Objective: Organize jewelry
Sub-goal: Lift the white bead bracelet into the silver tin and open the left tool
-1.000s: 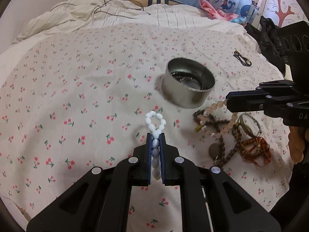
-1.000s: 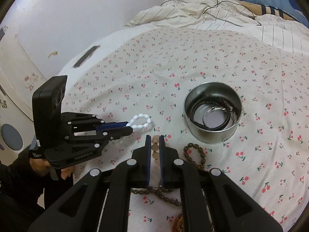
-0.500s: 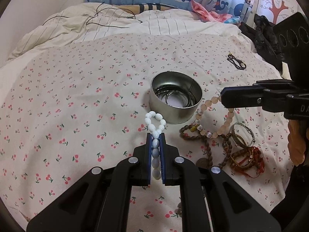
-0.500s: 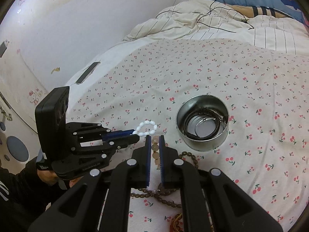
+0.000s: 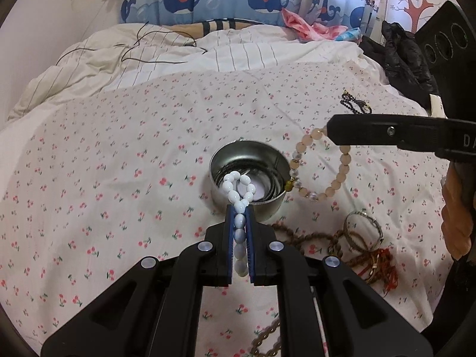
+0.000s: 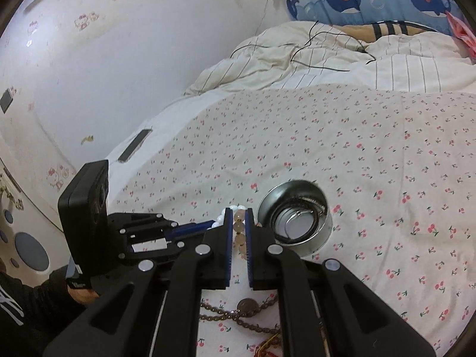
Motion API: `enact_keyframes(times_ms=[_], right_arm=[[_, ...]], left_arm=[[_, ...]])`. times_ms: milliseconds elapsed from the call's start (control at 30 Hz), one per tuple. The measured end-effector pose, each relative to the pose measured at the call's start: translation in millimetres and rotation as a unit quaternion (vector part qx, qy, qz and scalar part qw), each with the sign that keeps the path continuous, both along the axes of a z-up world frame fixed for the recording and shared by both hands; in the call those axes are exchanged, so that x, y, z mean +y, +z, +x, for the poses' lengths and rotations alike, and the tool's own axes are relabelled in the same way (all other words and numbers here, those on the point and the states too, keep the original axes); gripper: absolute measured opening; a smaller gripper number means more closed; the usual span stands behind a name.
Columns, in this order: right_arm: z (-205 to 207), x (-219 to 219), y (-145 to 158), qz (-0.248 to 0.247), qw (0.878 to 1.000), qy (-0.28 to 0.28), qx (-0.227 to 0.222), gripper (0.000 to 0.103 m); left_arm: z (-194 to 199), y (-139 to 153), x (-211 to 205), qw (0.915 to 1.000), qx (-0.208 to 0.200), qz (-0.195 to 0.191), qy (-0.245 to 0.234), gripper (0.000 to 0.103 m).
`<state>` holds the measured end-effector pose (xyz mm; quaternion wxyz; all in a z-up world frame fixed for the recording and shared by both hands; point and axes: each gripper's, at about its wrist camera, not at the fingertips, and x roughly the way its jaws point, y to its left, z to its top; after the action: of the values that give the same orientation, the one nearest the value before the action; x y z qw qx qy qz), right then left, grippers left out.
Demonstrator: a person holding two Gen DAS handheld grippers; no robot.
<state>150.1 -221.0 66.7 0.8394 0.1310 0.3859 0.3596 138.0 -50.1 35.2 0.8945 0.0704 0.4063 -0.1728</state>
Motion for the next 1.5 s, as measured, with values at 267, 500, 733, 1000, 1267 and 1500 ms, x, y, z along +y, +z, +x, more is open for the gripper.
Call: enact_keyframes(times_ms=[267,500,733,1000,1267,1500], right_arm=[[10,-13,3,0.017,0.999,-0.027,-0.005,0.009],[13,-13,1,0.020,0.999,-0.033,-0.004,0.009],[16,-12,-2,0.025,0.999,-0.036,-0.001,0.009],[25,-8,-17,0.023,0.999,-0.047,0.015,0.009],[38,-11,-40,0.034,0.996,-0.072,0.046,0.009],[51,-4,-59,0.037,0.994,-0.085,0.065,0.009]], left_arm=[[14,4,-13,0.9999,-0.009,-0.006,-0.001,0.007],[19,1,-19,0.9999,-0.016,0.005,0.001,0.007],[26,-1,-18,0.9999,-0.016,-0.001,0.005,0.007],[45,-9,-4,0.9977,0.022,-0.062,0.017,0.007],[51,-18,-1,0.9950,0.044,-0.086,0.025,0.007],[77,-26,3,0.9883,0.061,-0.134,0.038,0.007]])
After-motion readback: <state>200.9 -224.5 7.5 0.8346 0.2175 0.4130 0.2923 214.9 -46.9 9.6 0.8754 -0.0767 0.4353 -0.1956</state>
